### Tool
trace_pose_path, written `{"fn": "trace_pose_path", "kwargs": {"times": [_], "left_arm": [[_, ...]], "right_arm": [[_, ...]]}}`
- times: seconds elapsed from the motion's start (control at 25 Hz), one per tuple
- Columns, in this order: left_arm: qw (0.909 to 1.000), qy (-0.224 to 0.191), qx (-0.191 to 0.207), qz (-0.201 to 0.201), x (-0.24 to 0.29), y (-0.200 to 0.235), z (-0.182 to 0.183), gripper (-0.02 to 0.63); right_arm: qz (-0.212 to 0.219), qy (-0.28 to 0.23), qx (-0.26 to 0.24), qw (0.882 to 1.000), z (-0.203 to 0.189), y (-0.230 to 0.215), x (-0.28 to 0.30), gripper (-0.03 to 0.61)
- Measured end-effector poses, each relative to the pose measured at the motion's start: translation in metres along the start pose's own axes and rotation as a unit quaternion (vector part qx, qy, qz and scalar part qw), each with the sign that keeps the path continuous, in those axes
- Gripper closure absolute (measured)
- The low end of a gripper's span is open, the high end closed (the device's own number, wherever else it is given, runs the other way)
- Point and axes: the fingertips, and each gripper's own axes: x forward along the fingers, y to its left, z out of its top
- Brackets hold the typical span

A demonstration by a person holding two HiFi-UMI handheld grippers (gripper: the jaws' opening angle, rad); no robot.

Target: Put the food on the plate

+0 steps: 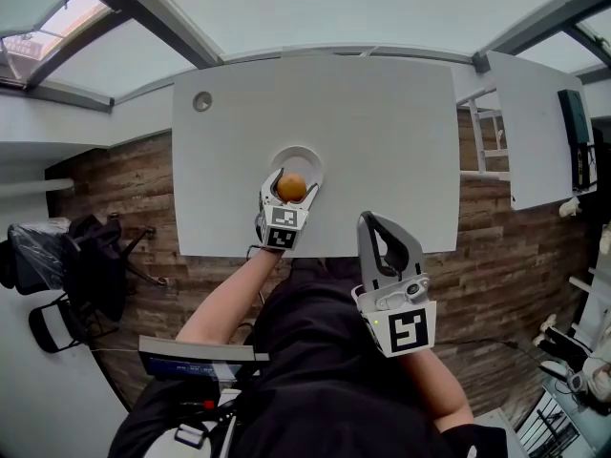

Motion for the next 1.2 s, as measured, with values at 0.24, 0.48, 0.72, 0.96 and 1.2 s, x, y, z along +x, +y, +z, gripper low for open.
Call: {"fn": "trace_pose_path", "kwargs": {"times": [0.24,0.48,0.72,0.96,1.2], "left_arm": [[0.9998,0.016,-0.001,0.009,0.006,0.014,-0.008,0.235],[0.9992,0.028,0.027,0.003,0.012,0.015,-0.011,0.235],[0.9988,0.047,0.001,0.013,0.015,0.025,-0.028,0.235],[0.9982,0.059,0.004,0.008,0.022,0.025,-0.033,0.235],[0.9986,0.048,0.000,0.021,0.024,0.032,-0.027,0.235]], "right_arm": [[-0.002,0.008,-0.003,1.000,-0.004,-0.001,-0.001,0.581],[-0.007,0.011,0.000,1.000,-0.006,-0.002,-0.003,0.581],[-0.005,0.015,-0.009,1.000,-0.006,-0.002,-0.005,0.581],[-0.008,0.020,-0.011,1.000,-0.007,-0.003,-0.006,0.581],[-0.007,0.017,-0.009,1.000,-0.005,-0.001,-0.003,0.581]]}}
